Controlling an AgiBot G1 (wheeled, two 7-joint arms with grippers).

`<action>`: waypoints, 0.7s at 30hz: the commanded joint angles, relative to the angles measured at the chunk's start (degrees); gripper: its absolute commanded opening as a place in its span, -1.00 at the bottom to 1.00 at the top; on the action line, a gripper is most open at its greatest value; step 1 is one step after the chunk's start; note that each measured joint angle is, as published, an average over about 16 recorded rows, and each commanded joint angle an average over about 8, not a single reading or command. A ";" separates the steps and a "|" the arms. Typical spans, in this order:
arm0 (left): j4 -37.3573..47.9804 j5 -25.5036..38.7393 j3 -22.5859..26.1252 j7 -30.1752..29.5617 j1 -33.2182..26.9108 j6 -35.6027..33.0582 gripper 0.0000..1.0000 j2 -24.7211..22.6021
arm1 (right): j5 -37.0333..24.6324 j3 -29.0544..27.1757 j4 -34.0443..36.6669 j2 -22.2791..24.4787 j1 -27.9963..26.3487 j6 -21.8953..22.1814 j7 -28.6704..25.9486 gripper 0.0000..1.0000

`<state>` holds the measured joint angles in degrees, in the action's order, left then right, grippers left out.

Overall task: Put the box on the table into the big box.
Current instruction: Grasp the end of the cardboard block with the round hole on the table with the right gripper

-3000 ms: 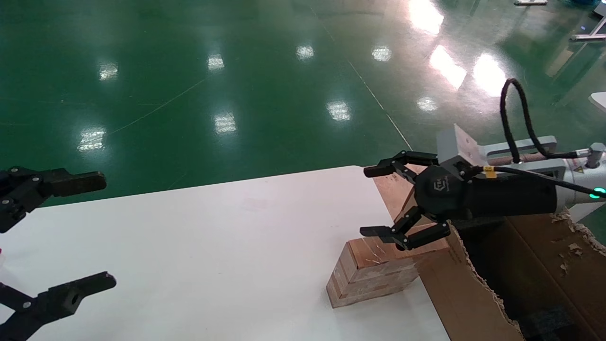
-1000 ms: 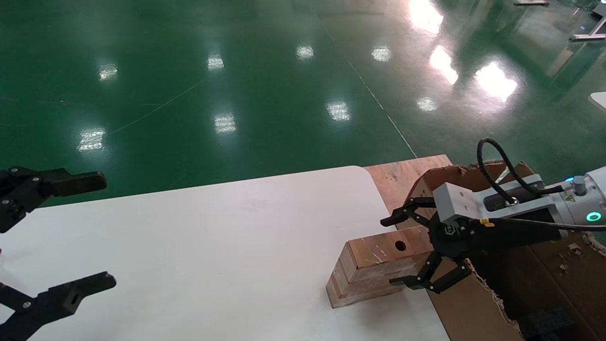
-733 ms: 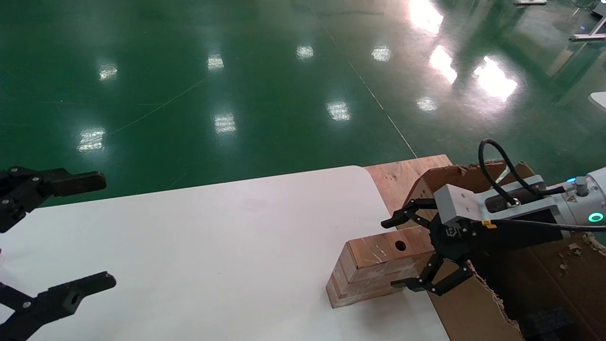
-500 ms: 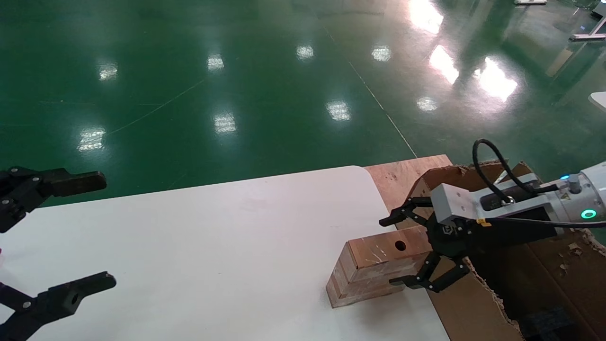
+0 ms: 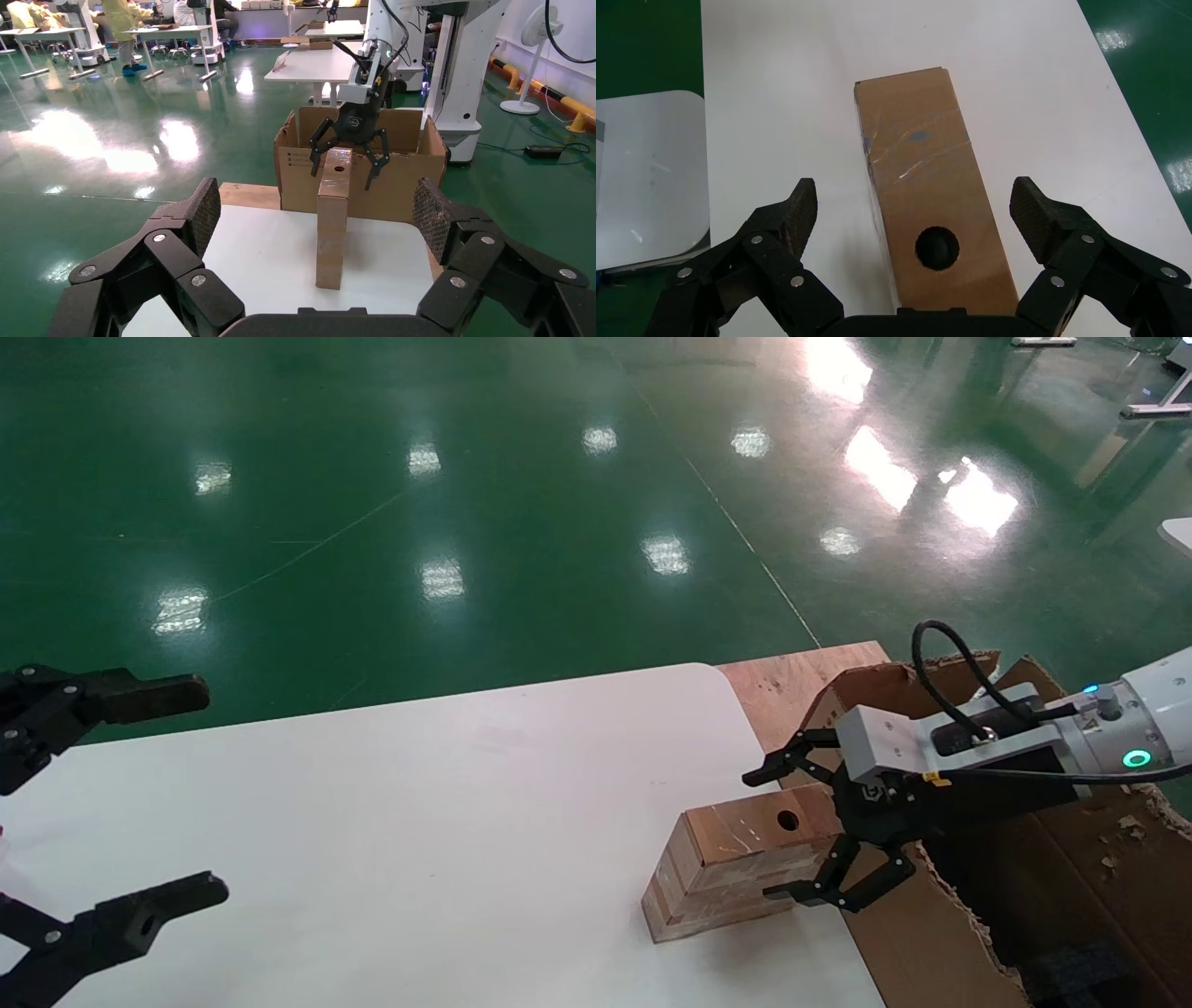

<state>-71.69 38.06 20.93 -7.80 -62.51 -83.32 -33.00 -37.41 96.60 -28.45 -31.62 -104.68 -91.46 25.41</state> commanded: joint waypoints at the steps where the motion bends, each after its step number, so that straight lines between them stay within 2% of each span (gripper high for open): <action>1: 0.00 0.00 0.00 0.00 0.00 0.00 1.00 0.00 | 0.43 0.60 0.16 -0.02 -0.13 -0.01 0.23 1.00; 2: 0.00 0.00 0.00 0.00 0.00 0.00 0.89 0.00 | 0.51 0.69 0.19 -0.02 -0.17 -0.01 0.25 0.95; 9: 0.01 0.00 0.00 0.00 0.01 0.01 -0.85 0.00 | 0.62 0.72 0.16 0.01 -0.25 -0.02 0.25 -0.80; 10: 0.01 0.00 0.00 0.00 0.01 0.01 -0.99 0.00 | 0.58 0.67 0.15 0.01 -0.25 -0.02 0.24 -1.00; 21: 0.01 -0.01 0.00 0.00 0.01 0.01 -1.00 0.00 | 0.30 0.35 0.07 0.01 -0.10 -0.03 0.19 -1.00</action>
<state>-71.68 38.05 20.93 -7.80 -62.51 -83.31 -33.00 -37.10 96.95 -28.38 -31.61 -104.79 -91.49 25.59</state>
